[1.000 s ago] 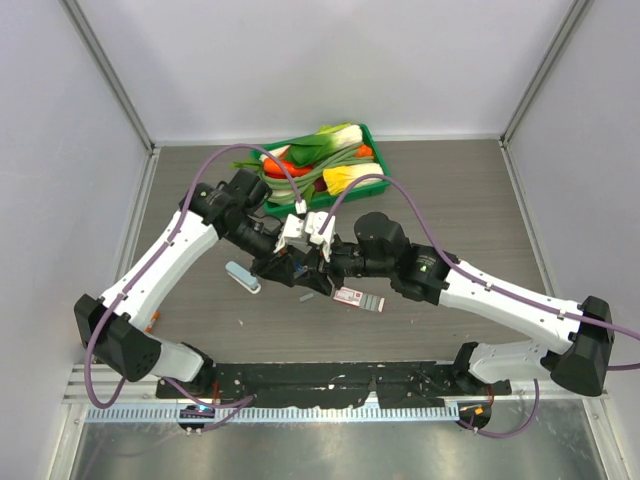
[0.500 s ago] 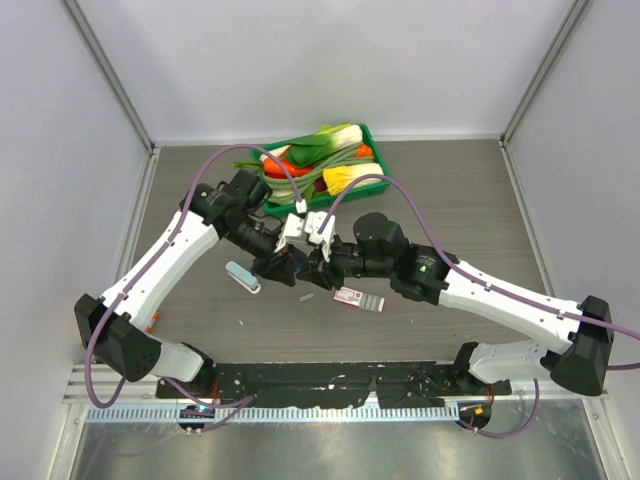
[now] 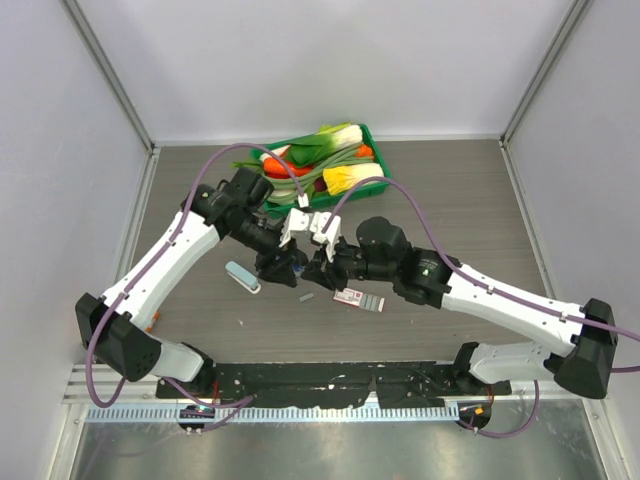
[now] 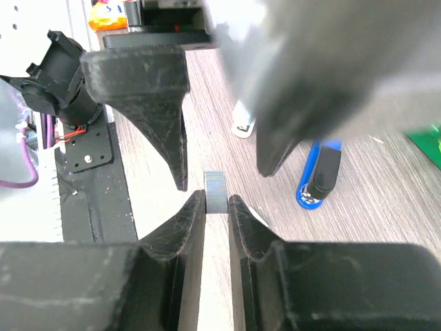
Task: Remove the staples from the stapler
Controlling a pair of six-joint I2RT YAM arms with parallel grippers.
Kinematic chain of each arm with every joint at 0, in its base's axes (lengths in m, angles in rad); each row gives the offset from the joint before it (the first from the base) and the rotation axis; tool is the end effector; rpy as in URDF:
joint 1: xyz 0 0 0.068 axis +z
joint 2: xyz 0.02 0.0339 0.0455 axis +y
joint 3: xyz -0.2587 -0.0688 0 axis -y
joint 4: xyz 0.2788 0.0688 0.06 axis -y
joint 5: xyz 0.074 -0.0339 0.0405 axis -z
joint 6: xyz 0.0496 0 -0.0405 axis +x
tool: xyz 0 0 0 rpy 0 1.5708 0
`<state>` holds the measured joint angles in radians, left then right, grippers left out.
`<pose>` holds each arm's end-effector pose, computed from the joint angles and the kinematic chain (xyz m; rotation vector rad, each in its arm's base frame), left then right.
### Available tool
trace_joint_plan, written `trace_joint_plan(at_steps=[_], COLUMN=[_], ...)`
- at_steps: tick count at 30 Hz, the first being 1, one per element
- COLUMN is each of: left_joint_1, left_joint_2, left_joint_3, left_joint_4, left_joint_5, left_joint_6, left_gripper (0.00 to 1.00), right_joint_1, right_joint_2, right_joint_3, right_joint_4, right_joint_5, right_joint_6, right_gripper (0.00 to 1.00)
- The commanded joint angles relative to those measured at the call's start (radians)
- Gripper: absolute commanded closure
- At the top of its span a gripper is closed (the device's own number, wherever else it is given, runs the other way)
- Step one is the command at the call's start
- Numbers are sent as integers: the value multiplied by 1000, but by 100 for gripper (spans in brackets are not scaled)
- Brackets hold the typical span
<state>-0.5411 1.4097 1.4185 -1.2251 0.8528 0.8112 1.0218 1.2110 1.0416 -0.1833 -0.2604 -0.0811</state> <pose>0.2326 -0.1833 0.3313 1.7140 1.8130 -1.0594 0.1604 0.2867 0.3257 -1.2059 1.6112 0.8675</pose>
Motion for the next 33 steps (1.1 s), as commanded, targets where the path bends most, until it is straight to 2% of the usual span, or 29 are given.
trace_joint_plan(at_steps=[1,4,7,10,17,19,25,30,33], left_joint_1=[-2,-2,-3,-3,-60,-89,-152,-213,-243], left_joint_2=[-2,6,15,47,175,221,340,419,442], left_joint_3=[-7,-18,-38,-52,-66,-53,-3,-7,-32], left_joint_4=[127,203,269,331,478,498,625,707,734], left_joint_5=[-30,-101,-178,-225,-330,-336,-337,-334,-333], left_joint_6=[-98,-126,-144,-168,-190,-202,-302,-322,-319], left_gripper=[39,34,18,11,12,16,26,27,22], right_joint_1=[4,4,-2,-11,-28,-28,-29,-29,-28], right_joint_2=[-71,-103,-143,-175,-268,-297,-372,-430,-427], right_joint_3=[-57,-109,-149,-182,-256,-256,-212,-196,-190], right_joint_4=[16,15,-5,-44,-146,-203,-375,-452,-481], right_joint_5=[96,164,263,421,702,766,856,882,900], right_joint_6=[46,76,111,174,392,460,622,672,685], right_gripper=[86,87,87,88,90,90,92,92,92])
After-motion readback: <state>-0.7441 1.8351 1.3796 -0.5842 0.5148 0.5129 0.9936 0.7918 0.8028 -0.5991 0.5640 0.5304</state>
